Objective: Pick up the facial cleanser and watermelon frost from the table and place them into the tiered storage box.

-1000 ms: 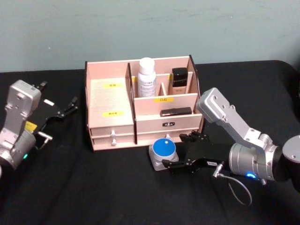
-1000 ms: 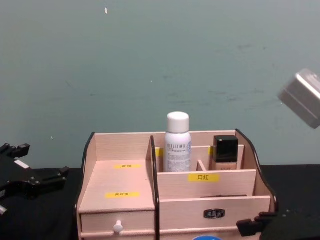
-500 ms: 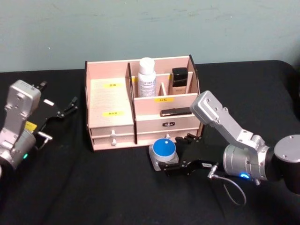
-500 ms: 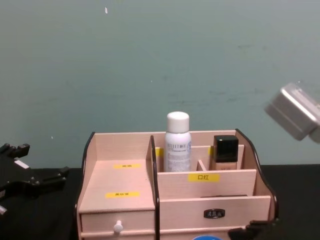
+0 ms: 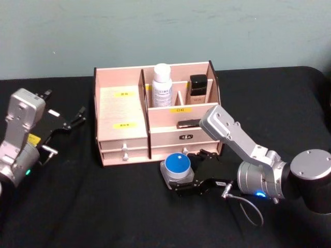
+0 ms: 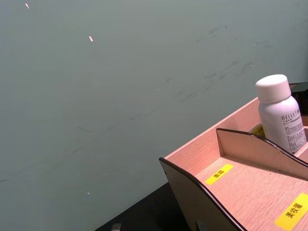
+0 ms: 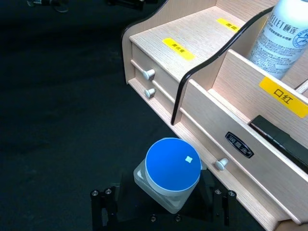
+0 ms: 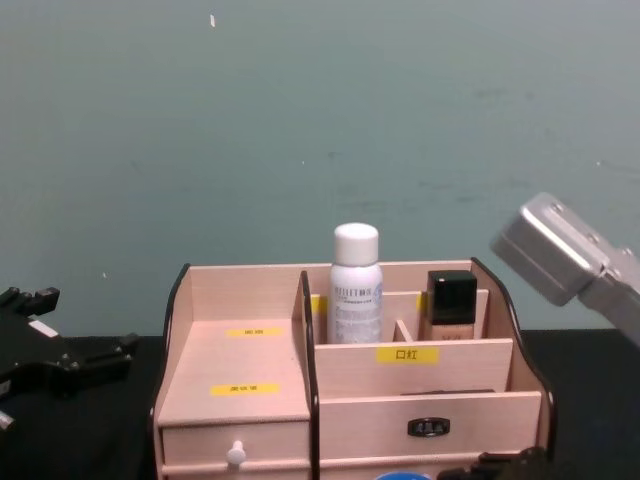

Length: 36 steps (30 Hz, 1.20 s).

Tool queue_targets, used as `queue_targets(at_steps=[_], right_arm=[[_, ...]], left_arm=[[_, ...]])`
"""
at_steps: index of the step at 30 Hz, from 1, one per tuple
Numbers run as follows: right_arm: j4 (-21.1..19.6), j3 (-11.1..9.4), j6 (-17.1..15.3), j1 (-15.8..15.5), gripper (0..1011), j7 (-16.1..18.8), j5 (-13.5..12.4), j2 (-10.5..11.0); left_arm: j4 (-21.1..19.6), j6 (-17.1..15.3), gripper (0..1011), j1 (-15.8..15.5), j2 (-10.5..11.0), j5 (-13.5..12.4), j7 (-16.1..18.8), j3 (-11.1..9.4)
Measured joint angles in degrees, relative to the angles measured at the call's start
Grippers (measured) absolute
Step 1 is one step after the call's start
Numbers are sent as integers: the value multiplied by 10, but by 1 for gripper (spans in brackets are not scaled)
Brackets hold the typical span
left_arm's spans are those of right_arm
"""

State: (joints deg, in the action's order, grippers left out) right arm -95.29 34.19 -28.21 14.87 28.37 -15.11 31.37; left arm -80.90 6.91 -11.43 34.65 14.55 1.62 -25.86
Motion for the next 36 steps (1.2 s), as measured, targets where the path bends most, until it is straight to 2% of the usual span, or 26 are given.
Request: queue_targets(at_steps=[19,36], right_arm=[[6,-3,14,0,1004,-3,35,-13],[23,-5,20,2,1004,2,53,-32]], left_arm=[[0,0,1009,0,0,0,0,0],[0,0,1010,0,0,0,0,0]])
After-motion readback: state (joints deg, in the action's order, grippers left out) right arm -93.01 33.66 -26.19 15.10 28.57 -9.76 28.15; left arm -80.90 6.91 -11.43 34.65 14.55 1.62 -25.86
